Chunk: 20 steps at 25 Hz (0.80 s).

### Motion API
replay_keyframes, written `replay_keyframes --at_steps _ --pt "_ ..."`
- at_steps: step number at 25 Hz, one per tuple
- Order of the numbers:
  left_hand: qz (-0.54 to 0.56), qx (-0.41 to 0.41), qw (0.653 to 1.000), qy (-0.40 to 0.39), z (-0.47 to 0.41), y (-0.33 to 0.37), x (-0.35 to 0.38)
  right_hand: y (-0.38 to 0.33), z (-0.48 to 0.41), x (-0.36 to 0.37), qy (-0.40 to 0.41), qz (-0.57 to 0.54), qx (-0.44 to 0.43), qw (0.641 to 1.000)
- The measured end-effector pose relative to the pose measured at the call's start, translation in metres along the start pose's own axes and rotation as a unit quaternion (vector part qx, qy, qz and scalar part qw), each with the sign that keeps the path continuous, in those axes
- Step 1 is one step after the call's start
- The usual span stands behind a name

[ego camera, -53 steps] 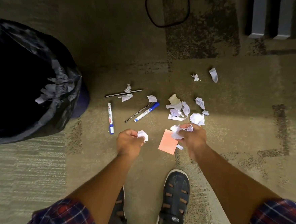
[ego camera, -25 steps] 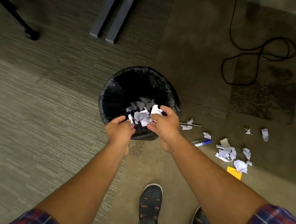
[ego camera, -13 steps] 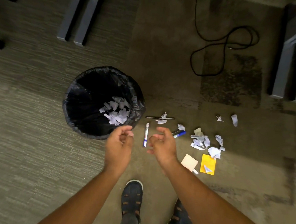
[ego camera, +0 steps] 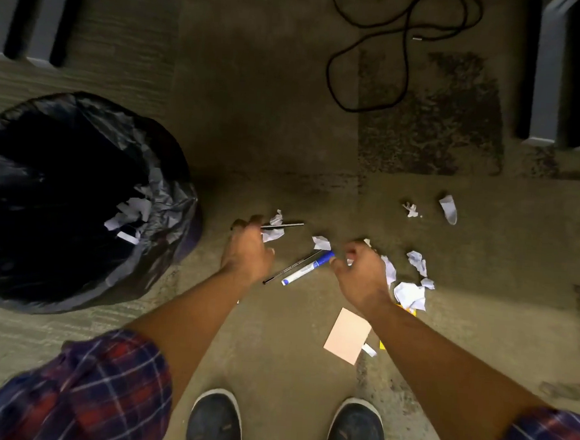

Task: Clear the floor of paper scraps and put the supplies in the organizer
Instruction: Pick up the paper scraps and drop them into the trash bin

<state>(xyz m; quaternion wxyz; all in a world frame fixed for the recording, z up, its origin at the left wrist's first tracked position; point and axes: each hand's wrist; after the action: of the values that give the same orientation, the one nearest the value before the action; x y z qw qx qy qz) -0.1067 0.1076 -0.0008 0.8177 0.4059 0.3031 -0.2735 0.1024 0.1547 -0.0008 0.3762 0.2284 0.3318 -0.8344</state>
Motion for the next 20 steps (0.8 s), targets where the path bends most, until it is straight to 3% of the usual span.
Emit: replay_keyframes --at_steps 3,6,16,20 --pt "-0.061 -0.053 0.995 -0.052 -0.042 -0.007 0.020 -0.002 -0.037 0.028 0.024 0.143 -0.091 0.985" --pt "-0.020 -0.040 0.998 -0.042 -0.064 -0.016 0.035 -0.007 -0.057 0.049 0.064 0.258 -0.113 0.957" --pt "0.056 0.003 0.996 0.071 -0.088 -0.017 0.064 -0.011 -0.075 0.066 0.027 0.340 -0.184 0.922" --pt "0.131 -0.026 0.985 0.108 -0.085 -0.019 0.067 -0.002 -0.071 0.052 0.052 0.243 -0.173 0.953"
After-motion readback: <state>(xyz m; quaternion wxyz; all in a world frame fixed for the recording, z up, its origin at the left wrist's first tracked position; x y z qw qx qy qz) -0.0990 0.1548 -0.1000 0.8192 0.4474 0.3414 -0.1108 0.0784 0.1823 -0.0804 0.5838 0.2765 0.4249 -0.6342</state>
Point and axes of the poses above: each hand's wrist, its own z-axis away from the middle knuckle, its own x-axis out of the palm, y = z × x, and after that the axes turned 14 degrees about x, right-handed
